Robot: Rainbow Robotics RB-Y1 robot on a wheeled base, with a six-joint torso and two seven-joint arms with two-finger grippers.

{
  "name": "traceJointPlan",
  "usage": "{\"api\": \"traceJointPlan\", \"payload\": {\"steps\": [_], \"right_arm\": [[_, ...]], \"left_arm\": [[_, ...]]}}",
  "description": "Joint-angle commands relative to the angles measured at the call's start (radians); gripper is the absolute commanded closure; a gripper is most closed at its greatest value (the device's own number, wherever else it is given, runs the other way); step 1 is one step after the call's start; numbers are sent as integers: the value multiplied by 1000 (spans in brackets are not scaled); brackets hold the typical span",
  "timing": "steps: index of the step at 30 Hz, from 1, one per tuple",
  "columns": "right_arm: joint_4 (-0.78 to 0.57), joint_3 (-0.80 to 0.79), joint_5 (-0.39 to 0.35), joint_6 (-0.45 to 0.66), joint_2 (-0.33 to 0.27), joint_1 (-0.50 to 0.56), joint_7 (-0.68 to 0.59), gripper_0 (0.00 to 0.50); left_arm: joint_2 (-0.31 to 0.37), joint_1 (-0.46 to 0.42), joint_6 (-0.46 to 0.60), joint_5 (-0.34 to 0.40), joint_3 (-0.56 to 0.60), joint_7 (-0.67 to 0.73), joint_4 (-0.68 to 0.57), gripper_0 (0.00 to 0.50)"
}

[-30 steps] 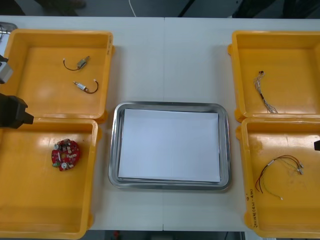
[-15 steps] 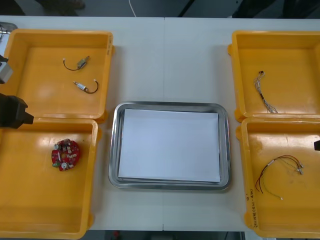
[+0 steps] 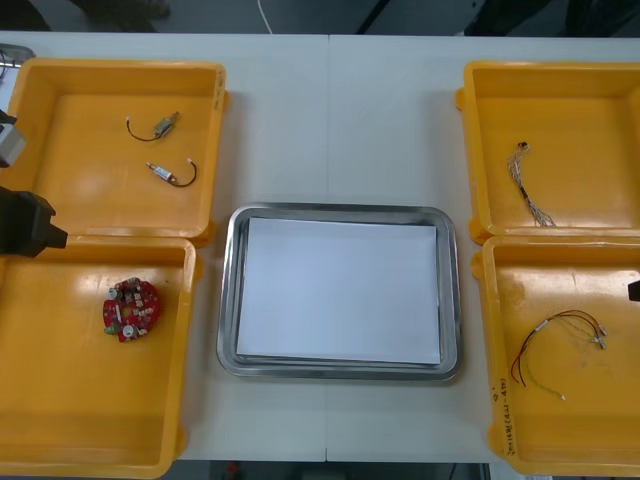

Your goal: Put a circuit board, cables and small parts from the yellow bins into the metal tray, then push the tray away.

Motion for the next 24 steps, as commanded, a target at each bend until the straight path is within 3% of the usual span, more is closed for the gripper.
{"api": "traceJointPlan", "payload": {"steps": [1,11,15,24], "right_arm": [[-29,-19,-8,3,-42,16,-31,0],[-67,-30,-1,3,-76,-19,-35,0],[-82,-22,22,3,-72,-10,-40,0],[-87,-24,18,3,-33,21,-66,0]], "left_arm": [[41,16,6,-8,30,-100,-31,0],[41,16,6,-8,30,-100,-31,0],[6,48,6,-5,7,-100,-11,0],[9,37,6,2,8,-121,-9,0]]}}
